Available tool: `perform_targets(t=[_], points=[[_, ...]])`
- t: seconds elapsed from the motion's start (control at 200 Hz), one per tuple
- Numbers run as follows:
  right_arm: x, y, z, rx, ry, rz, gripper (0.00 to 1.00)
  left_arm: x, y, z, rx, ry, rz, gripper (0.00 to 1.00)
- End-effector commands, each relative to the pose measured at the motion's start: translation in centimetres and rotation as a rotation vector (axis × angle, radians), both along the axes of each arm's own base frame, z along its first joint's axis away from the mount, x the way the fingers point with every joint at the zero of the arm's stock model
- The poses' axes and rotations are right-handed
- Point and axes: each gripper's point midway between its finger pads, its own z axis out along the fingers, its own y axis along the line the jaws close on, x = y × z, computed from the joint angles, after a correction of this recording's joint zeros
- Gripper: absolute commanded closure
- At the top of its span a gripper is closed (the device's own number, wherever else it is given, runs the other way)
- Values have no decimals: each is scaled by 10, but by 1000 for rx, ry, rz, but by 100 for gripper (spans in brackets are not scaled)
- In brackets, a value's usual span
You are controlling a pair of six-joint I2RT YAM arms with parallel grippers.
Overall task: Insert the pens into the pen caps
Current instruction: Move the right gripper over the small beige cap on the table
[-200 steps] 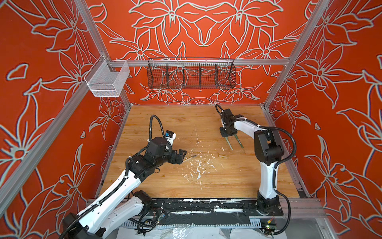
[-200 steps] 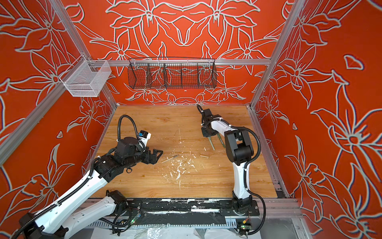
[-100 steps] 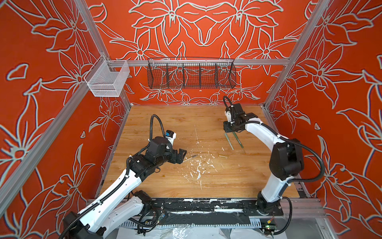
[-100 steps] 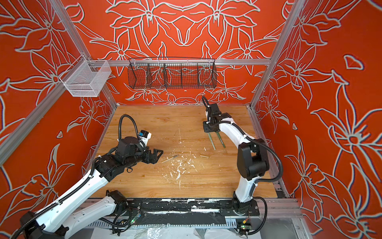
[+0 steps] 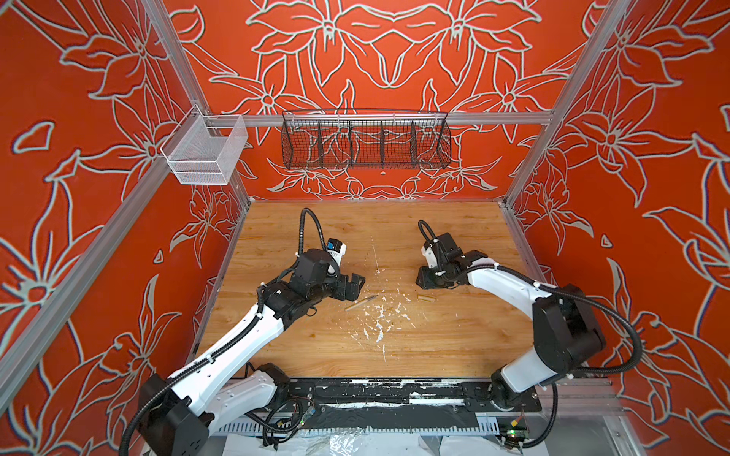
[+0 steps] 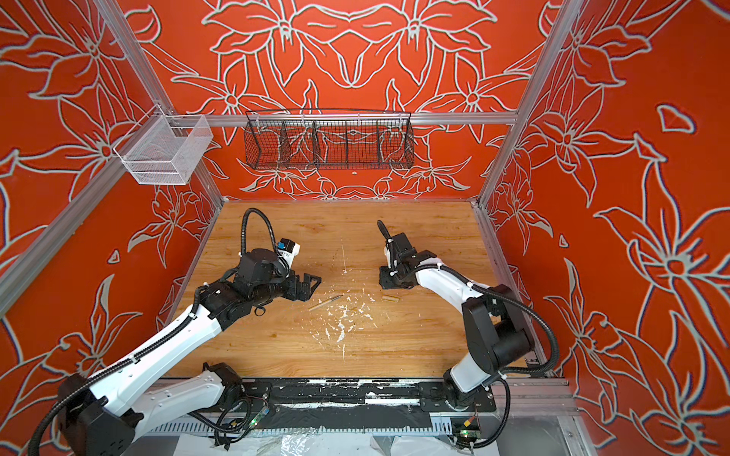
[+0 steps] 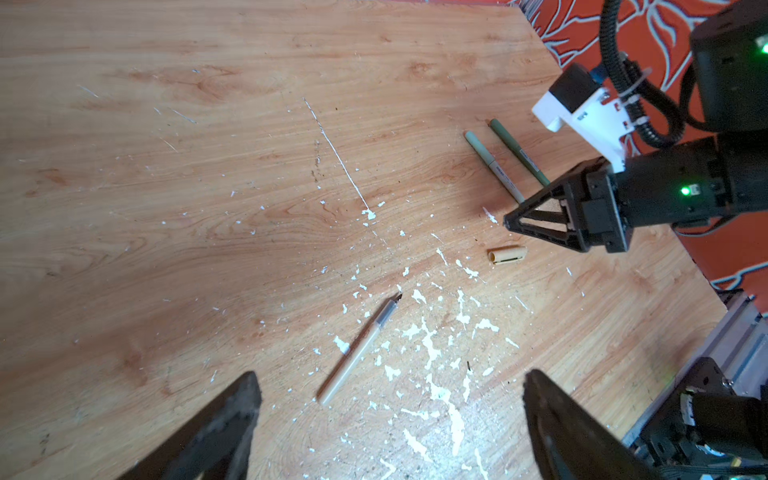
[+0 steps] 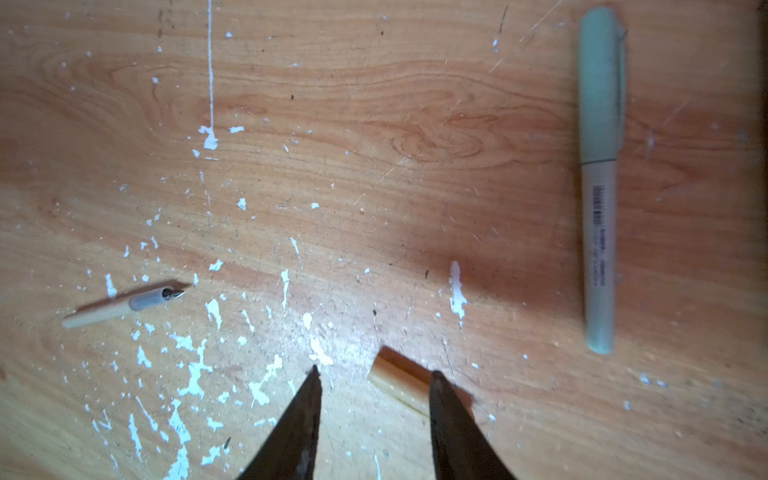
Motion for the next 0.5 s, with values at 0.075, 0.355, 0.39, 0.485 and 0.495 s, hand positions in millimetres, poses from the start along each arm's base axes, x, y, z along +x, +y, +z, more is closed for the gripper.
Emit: perform_targets(t=[0.075, 0.355, 0.39, 0.485, 0.495], points=[[10, 28, -3, 48, 7, 43, 55, 4, -10, 15, -24, -18, -35, 3], [3, 23, -29, 2, 69, 41, 54, -3, -2, 12, -14, -22, -18, 3], [2, 22, -32, -2, 79, 43, 54, -3, -1, 13, -16, -22, -13, 3], [-2, 22, -39, -4, 97, 48, 54, -5, -1, 15, -28, -28, -16, 3], [-3, 22, -39, -2, 99, 49, 54, -6, -1, 15, -28, -28, -17, 3]])
